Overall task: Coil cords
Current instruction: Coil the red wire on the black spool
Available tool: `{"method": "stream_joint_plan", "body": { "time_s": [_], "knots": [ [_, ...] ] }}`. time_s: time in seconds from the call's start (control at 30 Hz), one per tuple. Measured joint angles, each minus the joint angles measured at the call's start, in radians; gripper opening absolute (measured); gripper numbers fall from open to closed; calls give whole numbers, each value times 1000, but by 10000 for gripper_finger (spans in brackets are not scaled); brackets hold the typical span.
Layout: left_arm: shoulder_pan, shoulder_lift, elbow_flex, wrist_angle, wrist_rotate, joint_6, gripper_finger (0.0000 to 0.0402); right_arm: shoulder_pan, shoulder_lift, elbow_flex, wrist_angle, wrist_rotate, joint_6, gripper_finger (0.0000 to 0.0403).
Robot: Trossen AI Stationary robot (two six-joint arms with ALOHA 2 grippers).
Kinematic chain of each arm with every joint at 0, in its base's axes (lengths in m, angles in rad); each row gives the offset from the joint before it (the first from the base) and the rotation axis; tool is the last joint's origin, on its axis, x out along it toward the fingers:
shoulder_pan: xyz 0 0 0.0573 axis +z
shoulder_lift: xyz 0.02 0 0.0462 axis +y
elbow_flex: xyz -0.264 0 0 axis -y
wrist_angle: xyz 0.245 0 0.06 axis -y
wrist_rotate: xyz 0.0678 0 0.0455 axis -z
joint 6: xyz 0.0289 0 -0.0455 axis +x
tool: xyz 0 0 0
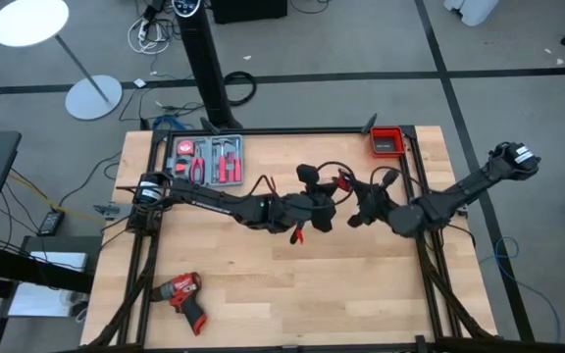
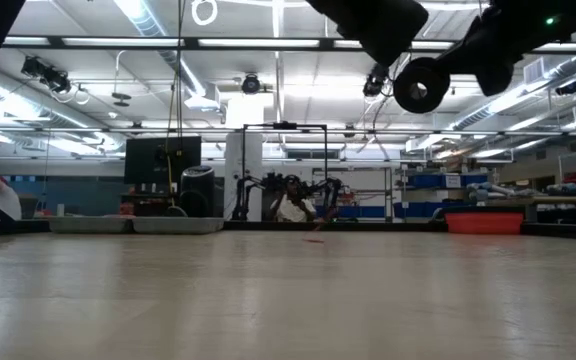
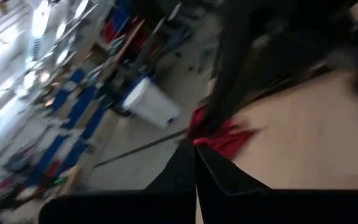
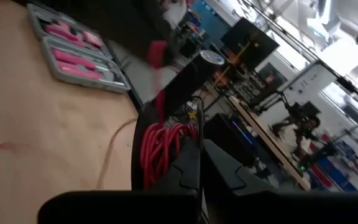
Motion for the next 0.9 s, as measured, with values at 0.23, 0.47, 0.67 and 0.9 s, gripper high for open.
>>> {"method": "stream_joint_plan", "body": {
  "time_s": [0.23,0.47,0.67,0.9],
  "knots": [
    [-5,0,-1,-39,26,-79,1,-95,0,0,64,-70,-6,0],
    [-7,0,-1,-43,42,-143,1,-154,0,0,182,-171,-17,0],
    [-7,0,-1,-43,50,-189,1,-160,0,0,263,-226,-14,0],
    [-7,0,0,-55,49,-210,1,-160,0,0,310,-232,3,0]
  ]
}}
